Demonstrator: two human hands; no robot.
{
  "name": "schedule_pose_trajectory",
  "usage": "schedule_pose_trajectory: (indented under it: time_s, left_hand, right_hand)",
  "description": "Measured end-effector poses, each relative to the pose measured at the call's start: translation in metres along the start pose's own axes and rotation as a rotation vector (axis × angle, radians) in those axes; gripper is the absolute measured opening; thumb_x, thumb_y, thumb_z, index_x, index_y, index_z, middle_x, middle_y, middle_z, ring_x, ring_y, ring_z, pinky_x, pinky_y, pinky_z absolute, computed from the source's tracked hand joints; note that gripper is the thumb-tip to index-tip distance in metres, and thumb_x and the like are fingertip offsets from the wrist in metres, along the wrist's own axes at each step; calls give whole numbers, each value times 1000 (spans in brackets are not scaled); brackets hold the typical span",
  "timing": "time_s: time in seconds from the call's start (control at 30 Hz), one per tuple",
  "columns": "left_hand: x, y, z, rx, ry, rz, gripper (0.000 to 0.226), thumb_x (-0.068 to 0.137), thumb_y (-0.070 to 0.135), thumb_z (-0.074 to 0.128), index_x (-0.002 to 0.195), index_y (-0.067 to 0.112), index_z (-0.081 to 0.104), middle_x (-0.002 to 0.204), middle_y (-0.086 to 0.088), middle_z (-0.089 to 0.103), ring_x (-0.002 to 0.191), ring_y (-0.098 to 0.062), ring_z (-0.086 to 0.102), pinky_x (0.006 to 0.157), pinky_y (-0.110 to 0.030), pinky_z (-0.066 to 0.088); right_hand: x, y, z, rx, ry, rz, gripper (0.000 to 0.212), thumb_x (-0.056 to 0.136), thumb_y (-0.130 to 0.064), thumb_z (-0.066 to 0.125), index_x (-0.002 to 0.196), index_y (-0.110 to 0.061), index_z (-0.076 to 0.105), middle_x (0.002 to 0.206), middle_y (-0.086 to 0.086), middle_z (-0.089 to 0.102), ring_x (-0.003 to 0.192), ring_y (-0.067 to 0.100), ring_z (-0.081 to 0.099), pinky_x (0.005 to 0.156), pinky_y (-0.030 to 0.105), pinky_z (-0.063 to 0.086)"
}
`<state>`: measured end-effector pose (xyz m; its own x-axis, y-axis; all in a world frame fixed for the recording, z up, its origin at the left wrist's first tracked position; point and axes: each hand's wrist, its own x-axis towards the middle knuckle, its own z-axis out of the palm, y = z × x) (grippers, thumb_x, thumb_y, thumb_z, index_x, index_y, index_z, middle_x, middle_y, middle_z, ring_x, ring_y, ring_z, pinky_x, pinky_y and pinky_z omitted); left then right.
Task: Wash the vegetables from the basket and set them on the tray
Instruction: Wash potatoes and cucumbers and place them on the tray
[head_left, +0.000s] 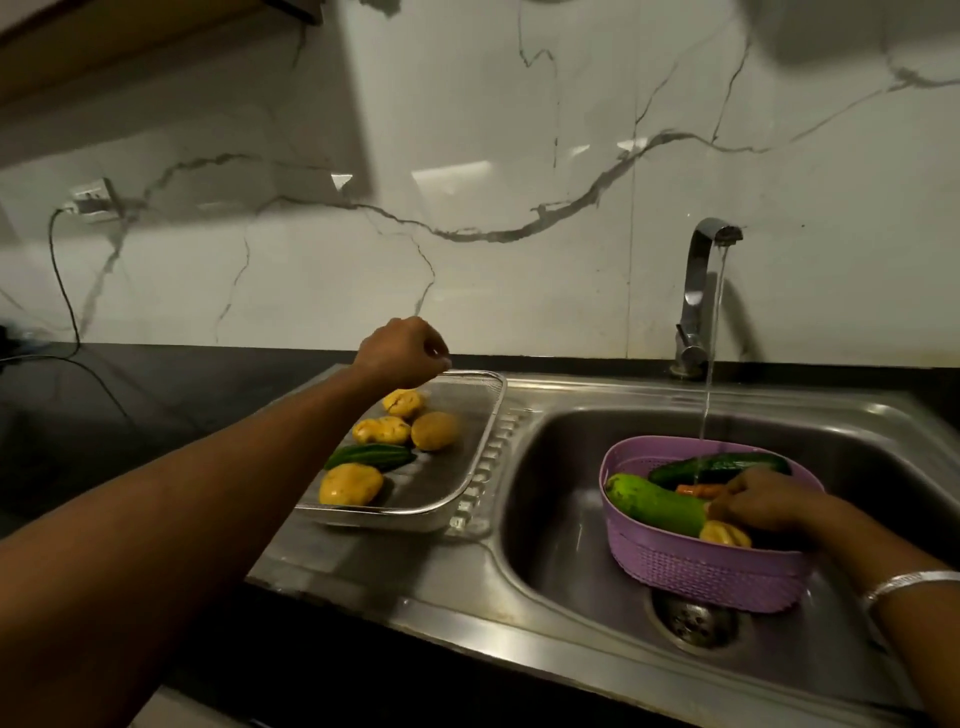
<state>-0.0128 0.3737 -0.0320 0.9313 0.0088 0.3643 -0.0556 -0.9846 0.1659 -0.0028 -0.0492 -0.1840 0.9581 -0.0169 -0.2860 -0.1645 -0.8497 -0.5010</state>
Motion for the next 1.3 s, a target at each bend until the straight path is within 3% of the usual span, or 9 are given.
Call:
schedule_pose_trajectory:
  time_s: [0.23,0.37,0.47,0.53,0.67,0.8,0.93,1.07,1.3]
  left_hand:
    - [-15,113,45,-311,-183,93,21,91,28,73,111,21,76,109,3,75,98,-11,68,92,-33,55]
    - [-30,189,92,-277,-81,119,21,88,36,70,107,32,77,112,10,74,110,-13,65,100,-36,48]
    - [-31,234,128,-579,-265,109,17,94,28,67,108,22,76,105,-1,75,98,-16,69,87,-32,56]
    - [-34,255,151,-720,-351,42,25,102,29,55,110,13,73,105,-10,73,93,-21,67,79,-29,54]
    - [-42,265,184,-853,-371,6,37,109,25,36,122,2,62,122,-22,66,114,-36,61,100,-42,48]
    - [-40,258,178,-1257,-549,-80,30,109,23,42,132,8,53,107,-13,66,81,-26,68,72,-36,58]
    - [-35,244,181,-1283,-611,-24,59,89,3,72,142,15,49,124,-10,65,105,-26,70,86,-40,61]
    - [-34,243,183,-1316,-513,-57,66,84,-7,74,142,10,49,132,-14,61,115,-30,65,86,-43,61]
    - [-35,238,188,-1144,-438,104,78,75,-3,83,143,13,49,132,-9,62,119,-25,62,98,-46,56]
  right_hand:
    - [-18,-14,-4,129,40,-25,10,85,-20,78,87,-12,73,83,10,70,68,21,69,64,34,60]
    - [-22,-11,-6,256,51,-3,13,88,-9,74,97,0,71,89,23,71,68,33,70,69,46,63]
    - [-21,-10,-12,428,157,-2,9,86,-9,71,91,-4,76,86,21,74,71,32,72,71,49,63]
    - [-20,-10,-18,614,199,24,9,86,-11,70,91,-8,77,86,18,76,72,28,72,69,44,65]
    - [-13,-15,-20,970,283,10,15,90,-14,74,104,-10,76,96,13,75,75,18,68,57,25,60]
    - [-3,-15,-18,1067,354,-18,12,91,-15,74,102,-11,77,95,13,77,85,23,73,60,26,62]
    - [4,-17,-16,1085,344,-3,11,94,-17,72,103,-14,77,91,10,77,76,20,70,52,25,57]
    - [0,-23,-13,1079,263,-72,18,94,-15,72,112,-16,73,93,13,77,79,27,73,57,36,60]
    - [-3,-23,-9,893,471,-75,22,87,-25,80,107,-18,73,95,7,75,77,21,73,53,29,60]
